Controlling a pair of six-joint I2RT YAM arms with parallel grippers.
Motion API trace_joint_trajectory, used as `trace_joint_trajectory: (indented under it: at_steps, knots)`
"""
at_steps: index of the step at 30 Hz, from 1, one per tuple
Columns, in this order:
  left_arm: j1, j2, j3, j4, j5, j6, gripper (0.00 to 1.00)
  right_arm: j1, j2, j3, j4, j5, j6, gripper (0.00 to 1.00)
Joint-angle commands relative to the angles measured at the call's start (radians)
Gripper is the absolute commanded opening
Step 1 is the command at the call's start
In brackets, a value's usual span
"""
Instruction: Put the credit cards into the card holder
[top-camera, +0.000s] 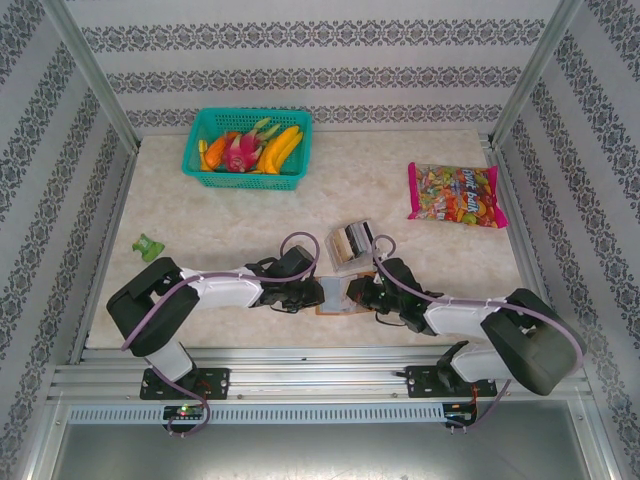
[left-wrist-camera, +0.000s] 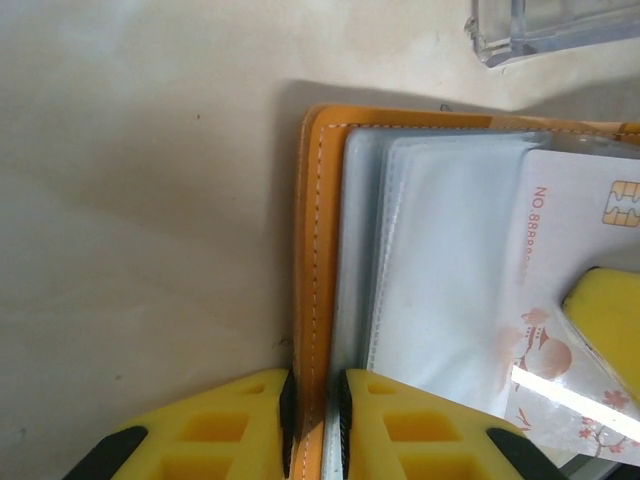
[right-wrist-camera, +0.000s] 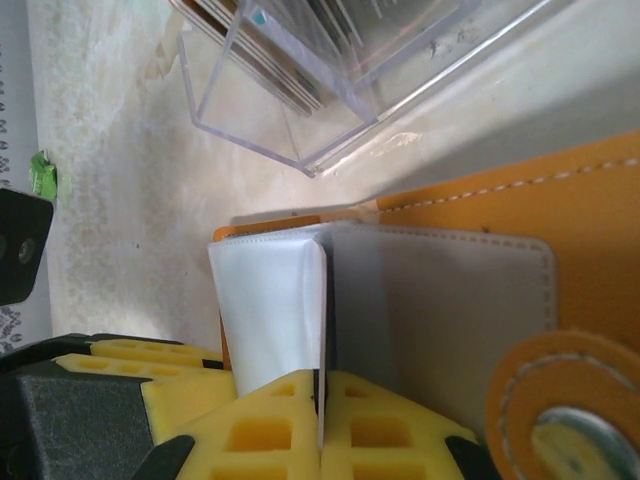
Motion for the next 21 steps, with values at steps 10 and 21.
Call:
trace_joint_trajectory:
  at_steps: [10,21]
  knots:
    - [-0.016,0.036,0.001,-0.048,-0.028,0.014,0.22,-0.029,0.063,0.036,-0.094,-0.175,-0.062,0.00]
    - [-0.016,0.050,0.012,-0.054,-0.028,0.016,0.21,-0.083,0.001,0.035,-0.199,-0.184,-0.105,0.00]
